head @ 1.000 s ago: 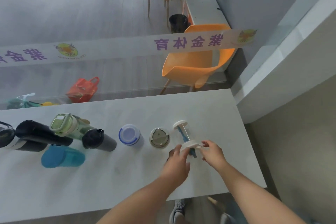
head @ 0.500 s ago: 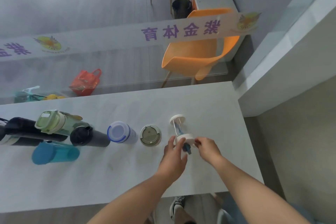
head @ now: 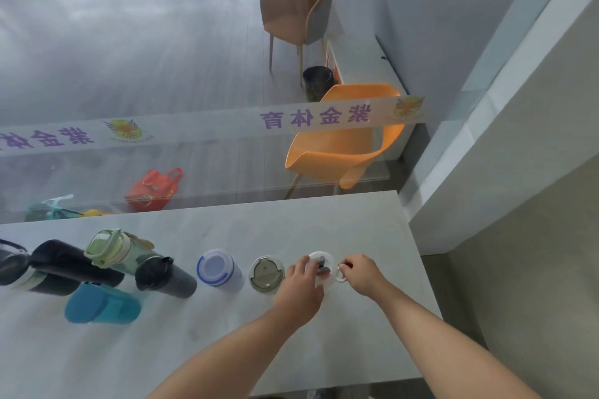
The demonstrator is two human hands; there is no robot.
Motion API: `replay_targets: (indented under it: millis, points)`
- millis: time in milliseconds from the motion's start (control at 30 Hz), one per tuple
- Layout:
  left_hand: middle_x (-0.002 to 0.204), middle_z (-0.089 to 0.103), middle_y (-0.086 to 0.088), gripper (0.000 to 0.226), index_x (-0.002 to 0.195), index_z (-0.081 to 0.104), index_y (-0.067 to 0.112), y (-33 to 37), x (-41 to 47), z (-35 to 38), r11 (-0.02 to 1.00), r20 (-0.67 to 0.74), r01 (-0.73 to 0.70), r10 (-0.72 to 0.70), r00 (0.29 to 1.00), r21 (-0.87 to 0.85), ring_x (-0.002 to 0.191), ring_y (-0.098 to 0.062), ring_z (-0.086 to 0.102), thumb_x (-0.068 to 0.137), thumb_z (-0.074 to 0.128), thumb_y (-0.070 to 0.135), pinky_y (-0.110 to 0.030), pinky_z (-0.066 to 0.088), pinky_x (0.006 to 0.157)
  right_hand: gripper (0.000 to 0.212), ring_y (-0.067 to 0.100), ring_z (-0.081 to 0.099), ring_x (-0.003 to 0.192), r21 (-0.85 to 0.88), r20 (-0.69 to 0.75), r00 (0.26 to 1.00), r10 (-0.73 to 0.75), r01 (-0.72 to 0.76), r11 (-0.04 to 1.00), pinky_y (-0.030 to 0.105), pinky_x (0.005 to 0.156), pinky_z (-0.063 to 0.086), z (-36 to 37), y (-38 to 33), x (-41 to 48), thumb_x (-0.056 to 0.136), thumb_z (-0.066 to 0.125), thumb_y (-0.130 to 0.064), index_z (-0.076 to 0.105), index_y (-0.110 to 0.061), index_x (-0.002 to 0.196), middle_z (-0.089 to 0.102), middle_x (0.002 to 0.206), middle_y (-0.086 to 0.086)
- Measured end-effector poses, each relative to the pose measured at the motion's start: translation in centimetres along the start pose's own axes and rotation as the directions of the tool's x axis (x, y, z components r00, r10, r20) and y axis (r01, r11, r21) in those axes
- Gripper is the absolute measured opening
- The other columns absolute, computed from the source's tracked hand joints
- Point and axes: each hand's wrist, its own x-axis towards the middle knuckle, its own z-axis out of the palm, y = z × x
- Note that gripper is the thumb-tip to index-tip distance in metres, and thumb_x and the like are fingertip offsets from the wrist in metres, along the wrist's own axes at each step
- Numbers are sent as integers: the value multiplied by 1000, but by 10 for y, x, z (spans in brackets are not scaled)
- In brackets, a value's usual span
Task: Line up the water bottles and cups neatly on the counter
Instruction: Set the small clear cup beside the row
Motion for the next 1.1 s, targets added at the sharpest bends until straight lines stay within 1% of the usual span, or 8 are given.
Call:
replay_targets:
  millis: [167,300,467,600,767,867,1033,1100]
  points:
    - [140,40,-4,49,138,36,17,2,-3,-4,998,11,-49,48,999,48,116,-30,43,92,49,27,-35,34,102,19,24,60,79,48,-9,1000,10,-10,999,32,77,50,-1,-2,-6,96,52,-12,70,-12,89,67,85,7]
    - [136,46,-4,46,137,39,17,4,-7,-20,997,-16,-67,68,998,44,119,-28,43,93,49,25,-34,37,101,23,26,61,94,46,-43,999,5,-3,999,29,79,44,-10,-14,-16,98,50,-15,71,-6,102,70,101,10]
    - [138,48,-4,41,135,44,20,0,-14,-63,983,-4,-87,89,996,161,125,-29,41,96,43,32,-40,39,100,29,26,53,86,-42,-100,994,40,-44,998,30,74,40,-29,-54,-37,96,42,-16,54,-21,71,60,81,1]
    - [143,45,-4,42,137,43,22,-19,-19,-96,977,-19,-84,90,996,196,130,-29,38,97,40,34,-43,36,102,29,26,60,109,-98,-182,983,13,-31,995,32,90,48,-35,-97,-49,100,42,-21,66,-17,115,66,120,6]
    - [141,47,-3,42,136,45,22,-72,-45,-131,968,-49,-101,115,992,230,127,-28,40,97,40,35,-42,37,100,30,28,64,95,-35,-211,977,11,-19,999,36,66,61,0,-146,-72,100,44,-23,64,-19,123,62,124,6]
    - [139,48,-3,42,136,46,21,-119,-73,-151,966,-38,-137,149,988,220,126,-28,41,98,37,36,-43,37,101,32,26,62,113,-60,-256,966,-30,16,998,37,93,54,39,-178,-84,100,47,-23,64,-18,126,65,128,7]
    - [133,51,-8,39,130,50,18,-207,-123,-183,941,11,-194,199,980,278,121,-32,45,96,38,32,-44,40,97,31,28,61,118,-53,-280,960,-13,-2,999,31,96,46,118,-238,-107,100,48,-20,67,-16,124,68,128,9]
    - [133,52,-7,40,131,49,18,-237,-142,-197,942,3,-189,195,981,276,122,-33,44,96,38,34,-45,41,98,29,29,63,113,-79,-271,962,-26,5,997,30,89,46,143,-263,-117,100,48,-21,69,-16,119,69,123,9]
